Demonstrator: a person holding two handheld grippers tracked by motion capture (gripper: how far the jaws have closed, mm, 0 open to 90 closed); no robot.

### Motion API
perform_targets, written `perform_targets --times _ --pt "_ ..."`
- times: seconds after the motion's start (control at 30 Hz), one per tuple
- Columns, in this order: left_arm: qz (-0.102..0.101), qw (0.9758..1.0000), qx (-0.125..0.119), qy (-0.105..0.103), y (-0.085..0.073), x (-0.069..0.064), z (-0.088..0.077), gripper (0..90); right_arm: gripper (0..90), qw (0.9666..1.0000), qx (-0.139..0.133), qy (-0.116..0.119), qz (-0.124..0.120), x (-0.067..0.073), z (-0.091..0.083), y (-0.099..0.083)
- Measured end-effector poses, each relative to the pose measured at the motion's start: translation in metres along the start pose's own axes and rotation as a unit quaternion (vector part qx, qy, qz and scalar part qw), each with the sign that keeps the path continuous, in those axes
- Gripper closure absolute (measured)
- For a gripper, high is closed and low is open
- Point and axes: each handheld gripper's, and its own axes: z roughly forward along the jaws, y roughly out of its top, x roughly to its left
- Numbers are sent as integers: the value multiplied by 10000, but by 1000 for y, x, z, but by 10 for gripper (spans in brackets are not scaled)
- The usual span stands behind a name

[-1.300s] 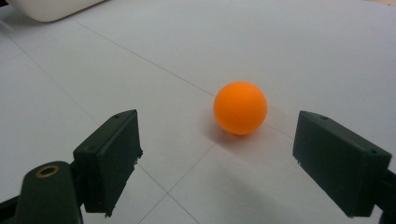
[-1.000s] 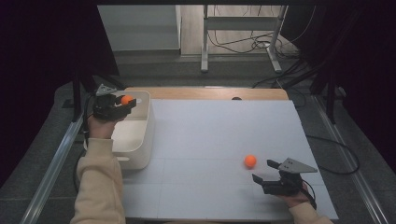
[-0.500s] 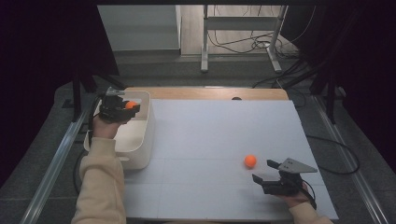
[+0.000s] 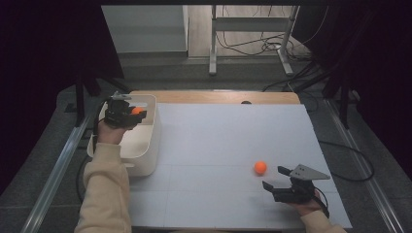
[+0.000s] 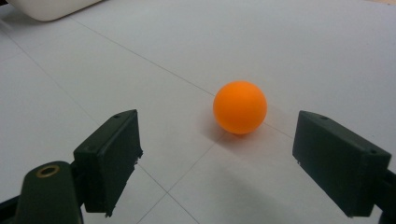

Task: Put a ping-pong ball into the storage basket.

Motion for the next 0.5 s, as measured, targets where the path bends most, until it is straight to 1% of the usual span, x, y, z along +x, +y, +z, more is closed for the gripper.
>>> perform_targets --times 0.17,0.23,0.27,0.3,0.37,0.4,0.43,0.47,0.5 --pt "-4 10000 -21 2 0 1 -1 492 156 10000 -2 -1 3 0 0 0" --pt "-12 10000 -23 3 0 1 -1 476 156 10000 1 2 1 0 0 0" --pt "-17 10000 -30 9 0 1 -1 453 156 10000 1 2 -1 0 0 0" --pt "-48 10000 -55 56 0 1 -1 412 156 10000 -1 4 -4 0 0 0" --pt "-76 9999 -67 59 1 1 -2 337 156 10000 -1 4 -5 0 0 0" --pt "-106 9999 -108 65 1 0 -3 337 156 10000 -3 4 -1 0 0 0" --pt "-113 9998 -141 69 2 0 -4 306 156 10000 -5 4 2 0 0 0" --pt "-122 9997 -188 67 2 -1 -5 253 156 10000 -5 6 3 0 0 0" --pt "-129 9995 -270 62 3 -2 -7 239 156 10000 -4 5 0 0 0 0"
